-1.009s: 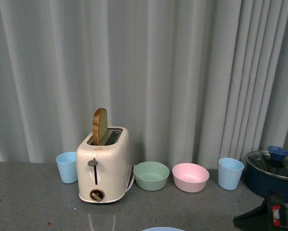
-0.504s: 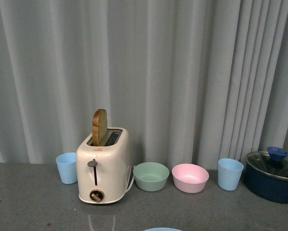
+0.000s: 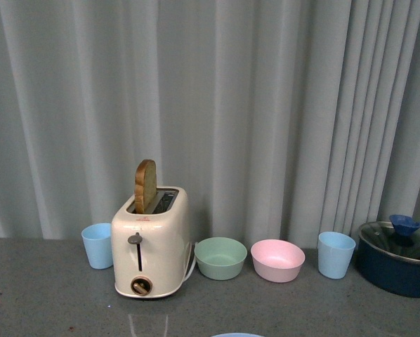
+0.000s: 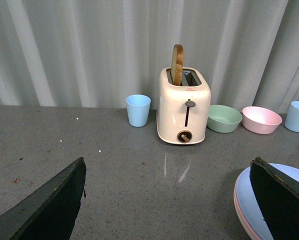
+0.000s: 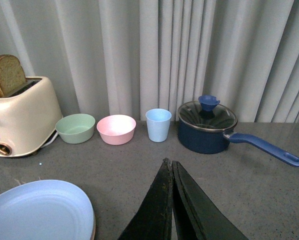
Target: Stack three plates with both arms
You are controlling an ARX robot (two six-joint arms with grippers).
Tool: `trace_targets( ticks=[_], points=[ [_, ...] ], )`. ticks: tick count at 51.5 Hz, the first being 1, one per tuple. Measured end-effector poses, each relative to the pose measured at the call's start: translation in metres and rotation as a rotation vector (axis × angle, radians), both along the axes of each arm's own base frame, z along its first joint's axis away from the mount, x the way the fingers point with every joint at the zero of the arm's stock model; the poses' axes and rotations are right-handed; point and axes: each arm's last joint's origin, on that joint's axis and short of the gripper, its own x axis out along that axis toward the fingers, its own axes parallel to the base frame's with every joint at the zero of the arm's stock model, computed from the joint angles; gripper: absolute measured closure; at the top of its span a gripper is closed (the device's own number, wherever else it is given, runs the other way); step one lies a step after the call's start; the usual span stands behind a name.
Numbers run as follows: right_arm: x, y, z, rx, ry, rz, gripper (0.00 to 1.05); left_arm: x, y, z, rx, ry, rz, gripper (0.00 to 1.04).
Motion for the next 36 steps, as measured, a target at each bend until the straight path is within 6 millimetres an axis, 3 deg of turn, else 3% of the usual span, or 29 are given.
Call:
trace_targets(
  ticks=[21,36],
  points=[
    [-0.012,0.000,-0.018,0.000,-0.008,0.000,1.02,0.000,0.000,0.000,0.000,0.000,0.000,0.07],
    [-0.020,0.000,-0.020,0.000,0.000,0.000,1.02,0.000,0.000,0.000,0.000,0.000,0.000,0.07]
  ],
)
